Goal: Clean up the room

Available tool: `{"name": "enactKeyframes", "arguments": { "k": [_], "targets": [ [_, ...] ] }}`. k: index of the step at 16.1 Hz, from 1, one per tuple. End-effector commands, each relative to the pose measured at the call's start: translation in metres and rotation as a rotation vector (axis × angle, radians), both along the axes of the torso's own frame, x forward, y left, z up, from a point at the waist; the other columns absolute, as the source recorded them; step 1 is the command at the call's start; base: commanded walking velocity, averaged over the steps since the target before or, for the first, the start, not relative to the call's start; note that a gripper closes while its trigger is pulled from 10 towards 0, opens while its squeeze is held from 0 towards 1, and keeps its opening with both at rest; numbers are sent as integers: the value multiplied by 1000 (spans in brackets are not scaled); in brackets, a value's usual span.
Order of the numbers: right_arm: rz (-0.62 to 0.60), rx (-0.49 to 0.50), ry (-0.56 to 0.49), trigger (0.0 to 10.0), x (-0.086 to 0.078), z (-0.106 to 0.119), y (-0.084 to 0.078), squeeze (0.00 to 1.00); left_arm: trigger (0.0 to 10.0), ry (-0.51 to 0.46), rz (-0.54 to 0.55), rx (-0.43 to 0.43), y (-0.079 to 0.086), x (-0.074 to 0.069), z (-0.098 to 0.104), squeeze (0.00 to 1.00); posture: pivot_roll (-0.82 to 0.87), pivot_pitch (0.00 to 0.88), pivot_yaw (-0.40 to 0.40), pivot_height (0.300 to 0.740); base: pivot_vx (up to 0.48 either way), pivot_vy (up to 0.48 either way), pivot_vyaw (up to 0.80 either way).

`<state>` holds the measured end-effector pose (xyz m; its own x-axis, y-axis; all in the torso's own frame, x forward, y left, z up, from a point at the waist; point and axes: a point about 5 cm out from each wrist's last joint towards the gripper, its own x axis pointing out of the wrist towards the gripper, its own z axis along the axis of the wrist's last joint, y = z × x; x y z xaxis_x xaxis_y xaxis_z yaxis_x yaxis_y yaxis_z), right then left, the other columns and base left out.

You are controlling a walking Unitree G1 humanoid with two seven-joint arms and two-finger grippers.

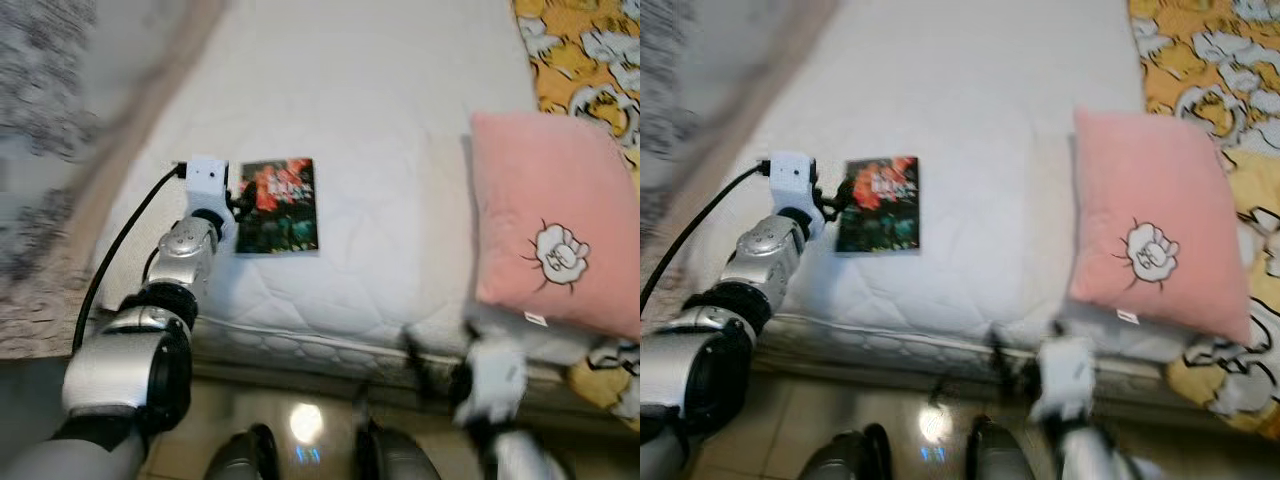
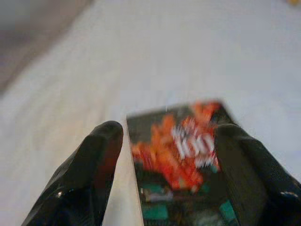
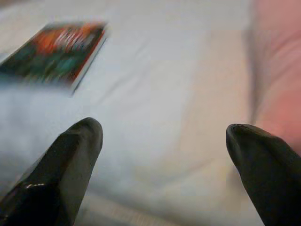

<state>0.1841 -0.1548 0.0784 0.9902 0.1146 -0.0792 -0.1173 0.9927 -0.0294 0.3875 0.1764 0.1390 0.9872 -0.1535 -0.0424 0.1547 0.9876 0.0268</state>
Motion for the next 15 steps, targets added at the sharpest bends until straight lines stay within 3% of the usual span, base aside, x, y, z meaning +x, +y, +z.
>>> {"name": "enactKeyframes", "arguments": {
  "k": [1, 3, 5, 7, 9, 11, 14, 15],
  "targets": [
    [-65, 13, -1, 10000, 1, -3, -9, 0, 10000, -28, 18, -43, 5, -3, -1, 0, -159, 8, 54, 740, 0, 0, 0],
    [-140, -21, -35, 10000, 16, -3, -16, 0, 10000, -36, 65, -66, 11, -14, -14, 55, -129, 0, 68, 740, 0, -480, 0],
    [-162, -15, -53, 10000, 31, -4, -16, 0, 10000, -63, 30, -74, -4, -30, -31, 0, -105, 0, 61, 740, 0, -472, 0],
    [-176, 25, -49, 10000, 35, -7, -16, 0, 10000, -70, -20, -78, -19, -32, -32, 0, -107, 0, 58, 740, 0, -471, 0],
    [-171, 6, -14, 10000, 45, -16, -17, 0, 10000, -71, -124, -72, -42, -30, -28, 0, -118, 0, 75, 740, 0, -471, -556],
    [-185, -9, -36, 10000, 54, -13, -20, 0, 10000, -65, -138, -67, -46, -26, -25, 0, -135, 0, 86, 740, 0, -472, -519],
    [-175, -136, -48, 10000, 62, -13, -19, 0, 10000, -34, -138, -75, -53, -25, -28, 0, -152, 0, 91, 719, 0, -472, -440],
    [-174, -125, -68, 10000, 63, -10, -21, 0, 10000, -31, -121, -83, -53, -25, -29, 0, -155, 0, 88, 711, 0, -465, -463]
  ]
}}
